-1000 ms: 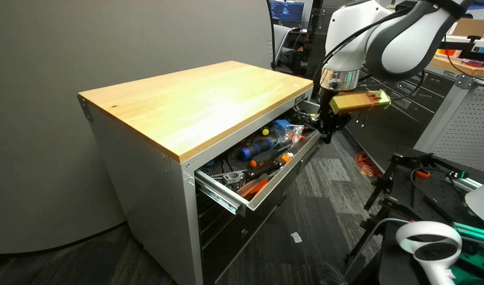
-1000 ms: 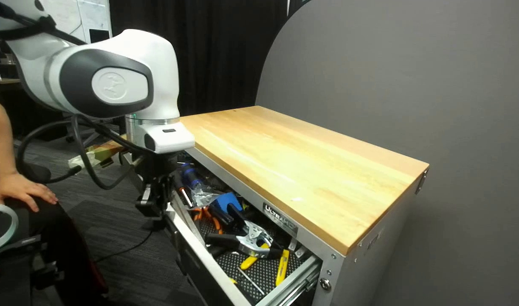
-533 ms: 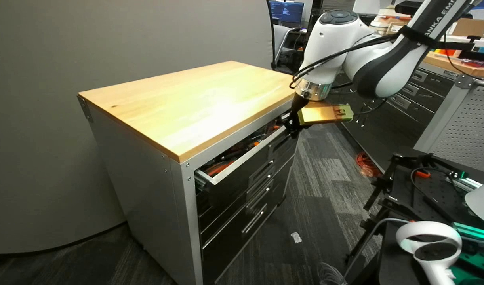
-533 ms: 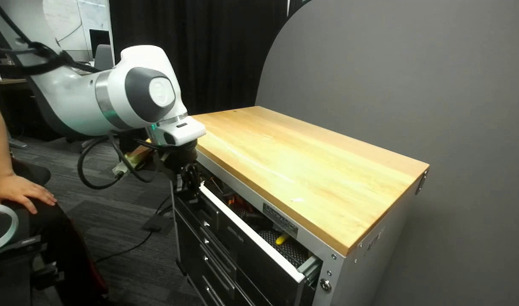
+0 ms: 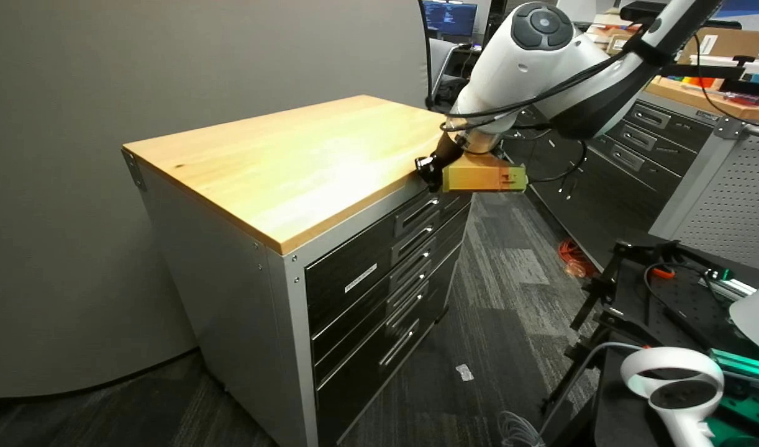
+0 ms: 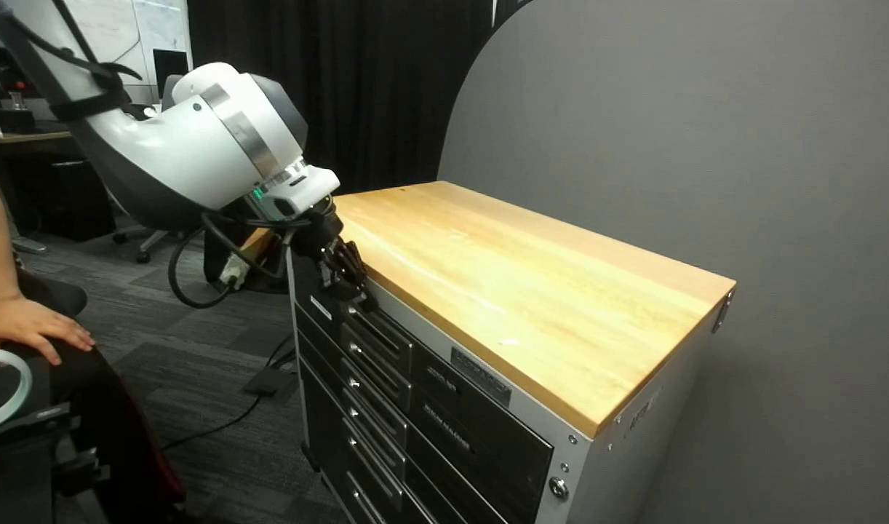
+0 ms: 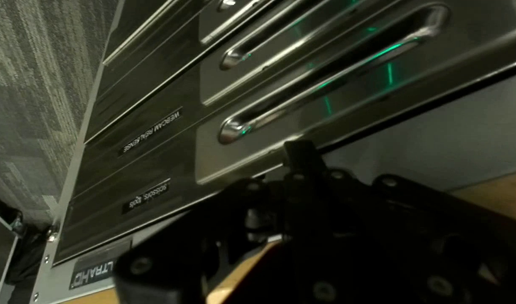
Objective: Put the screwdriver in the drawer, then close it
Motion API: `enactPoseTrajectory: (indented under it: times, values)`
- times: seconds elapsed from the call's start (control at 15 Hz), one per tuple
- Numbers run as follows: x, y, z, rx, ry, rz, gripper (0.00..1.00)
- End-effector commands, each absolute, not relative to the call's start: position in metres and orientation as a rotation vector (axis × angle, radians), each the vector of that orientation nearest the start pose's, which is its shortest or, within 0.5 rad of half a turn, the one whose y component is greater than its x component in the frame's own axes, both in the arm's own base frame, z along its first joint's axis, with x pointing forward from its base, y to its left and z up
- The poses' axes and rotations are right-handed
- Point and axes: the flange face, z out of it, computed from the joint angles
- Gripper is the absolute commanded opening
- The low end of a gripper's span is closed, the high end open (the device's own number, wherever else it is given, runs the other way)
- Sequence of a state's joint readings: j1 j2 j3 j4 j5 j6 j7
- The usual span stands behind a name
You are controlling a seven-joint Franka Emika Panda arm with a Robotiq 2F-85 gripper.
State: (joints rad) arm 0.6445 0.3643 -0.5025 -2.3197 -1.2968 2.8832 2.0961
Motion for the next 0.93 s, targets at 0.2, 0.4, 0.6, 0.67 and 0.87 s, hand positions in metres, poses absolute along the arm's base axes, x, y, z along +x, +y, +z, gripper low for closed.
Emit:
enactPoseTrajectory:
  times: [0.2,0.4,0.6,0.67,0.87]
  values:
    - [0.442,0.122,0.228,-2.987,0.790,-0.719,0.56]
    - [0.411,0.135,0.223,-3.038,0.648,-0.584,0.81]
    - [0.389,0.161,0.215,-3.064,0.487,-0.457,0.99]
    - [0.384,0.172,0.211,-3.069,0.435,-0.412,1.00]
    - [0.382,0.182,0.202,-3.088,0.439,-0.367,1.00]
